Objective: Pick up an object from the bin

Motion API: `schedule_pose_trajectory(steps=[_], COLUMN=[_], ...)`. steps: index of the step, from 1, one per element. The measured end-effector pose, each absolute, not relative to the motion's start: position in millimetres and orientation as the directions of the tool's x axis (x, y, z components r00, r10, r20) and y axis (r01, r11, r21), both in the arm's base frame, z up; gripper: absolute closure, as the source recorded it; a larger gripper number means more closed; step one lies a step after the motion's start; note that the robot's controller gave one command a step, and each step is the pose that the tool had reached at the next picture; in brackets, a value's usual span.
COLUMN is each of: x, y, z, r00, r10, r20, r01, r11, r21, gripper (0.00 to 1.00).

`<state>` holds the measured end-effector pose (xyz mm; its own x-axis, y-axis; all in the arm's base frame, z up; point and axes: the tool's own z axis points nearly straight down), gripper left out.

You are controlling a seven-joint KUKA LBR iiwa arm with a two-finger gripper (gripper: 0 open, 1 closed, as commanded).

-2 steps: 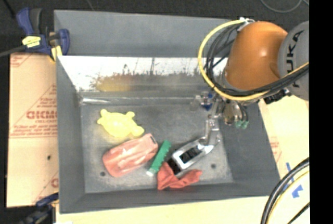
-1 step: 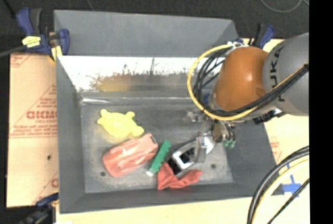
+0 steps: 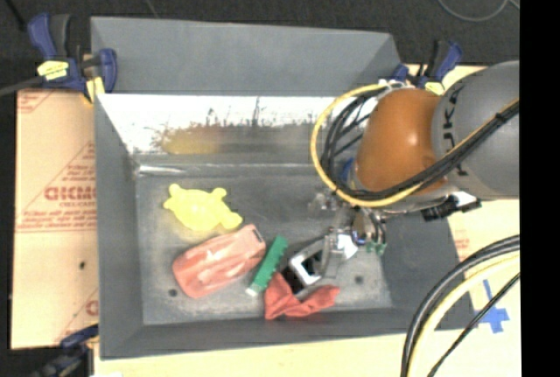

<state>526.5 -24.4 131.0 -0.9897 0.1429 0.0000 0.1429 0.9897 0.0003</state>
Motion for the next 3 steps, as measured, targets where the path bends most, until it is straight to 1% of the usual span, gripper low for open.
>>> schedule_pose_trajectory(steps=[1, 2, 3], x=[538.9, 514.6, 516.4], y=[-15.1, -14.2, -1.3], z=[124.3, 132.1, 121.8], r00=[-0.982, -0.976, -0.947], r10=[0.19, 0.219, 0.322], r20=[-0.006, -0.004, -0.004], r01=[0.19, 0.219, 0.322], r11=[0.982, 0.976, 0.947], r21=[-0.001, 0.0, 0.0], gripper=[0.0, 0.0, 0.0])
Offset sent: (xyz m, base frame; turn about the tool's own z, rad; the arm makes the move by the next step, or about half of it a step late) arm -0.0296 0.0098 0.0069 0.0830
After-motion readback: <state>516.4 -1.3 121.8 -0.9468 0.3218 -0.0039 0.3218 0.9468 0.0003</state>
